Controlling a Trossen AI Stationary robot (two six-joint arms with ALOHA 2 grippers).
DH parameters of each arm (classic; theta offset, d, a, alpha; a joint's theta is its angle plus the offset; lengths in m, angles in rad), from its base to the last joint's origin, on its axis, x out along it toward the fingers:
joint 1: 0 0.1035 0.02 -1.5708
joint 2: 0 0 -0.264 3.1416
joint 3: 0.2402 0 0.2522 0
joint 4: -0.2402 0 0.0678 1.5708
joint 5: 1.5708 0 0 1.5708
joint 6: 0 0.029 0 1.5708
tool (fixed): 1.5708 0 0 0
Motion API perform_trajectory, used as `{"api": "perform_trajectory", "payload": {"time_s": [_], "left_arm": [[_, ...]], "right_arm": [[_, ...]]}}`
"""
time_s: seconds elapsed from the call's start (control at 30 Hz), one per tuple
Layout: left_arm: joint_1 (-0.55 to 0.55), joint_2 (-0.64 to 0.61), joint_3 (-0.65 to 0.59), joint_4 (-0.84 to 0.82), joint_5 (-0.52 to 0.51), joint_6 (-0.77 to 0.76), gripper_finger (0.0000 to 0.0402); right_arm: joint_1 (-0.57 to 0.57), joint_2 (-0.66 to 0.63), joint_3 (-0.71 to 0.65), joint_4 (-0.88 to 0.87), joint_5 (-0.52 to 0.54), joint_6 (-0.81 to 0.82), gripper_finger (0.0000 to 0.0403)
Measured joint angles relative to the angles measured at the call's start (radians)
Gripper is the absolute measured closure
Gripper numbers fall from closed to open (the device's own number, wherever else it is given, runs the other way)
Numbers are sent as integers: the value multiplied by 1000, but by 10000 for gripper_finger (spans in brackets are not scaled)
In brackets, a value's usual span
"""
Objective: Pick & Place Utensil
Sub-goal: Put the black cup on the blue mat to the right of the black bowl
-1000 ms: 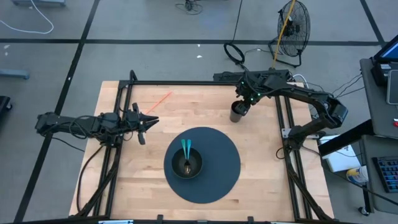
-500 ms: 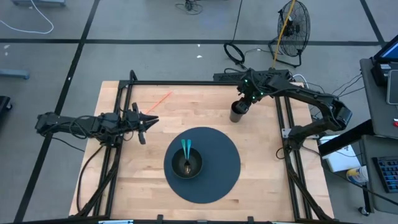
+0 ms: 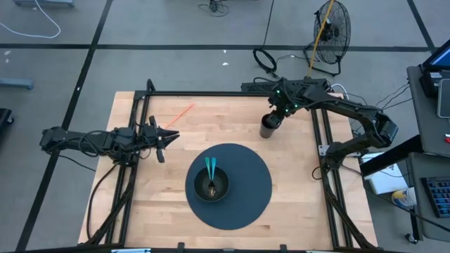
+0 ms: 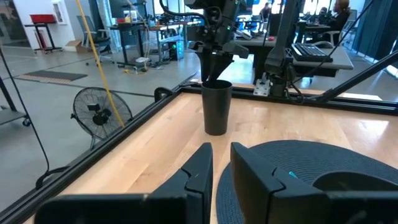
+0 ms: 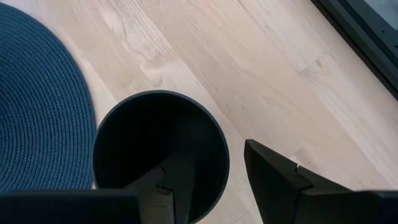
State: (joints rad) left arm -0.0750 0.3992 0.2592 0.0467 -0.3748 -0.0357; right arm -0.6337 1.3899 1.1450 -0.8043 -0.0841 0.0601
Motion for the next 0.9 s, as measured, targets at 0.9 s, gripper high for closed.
{"api": "perform_trajectory", "payload": {"time_s": [0.9], "left_arm": [[0,0,0,-20,1,-18,339]], "right_arm": [[14,-6,-47,71,3,17,278]]}}
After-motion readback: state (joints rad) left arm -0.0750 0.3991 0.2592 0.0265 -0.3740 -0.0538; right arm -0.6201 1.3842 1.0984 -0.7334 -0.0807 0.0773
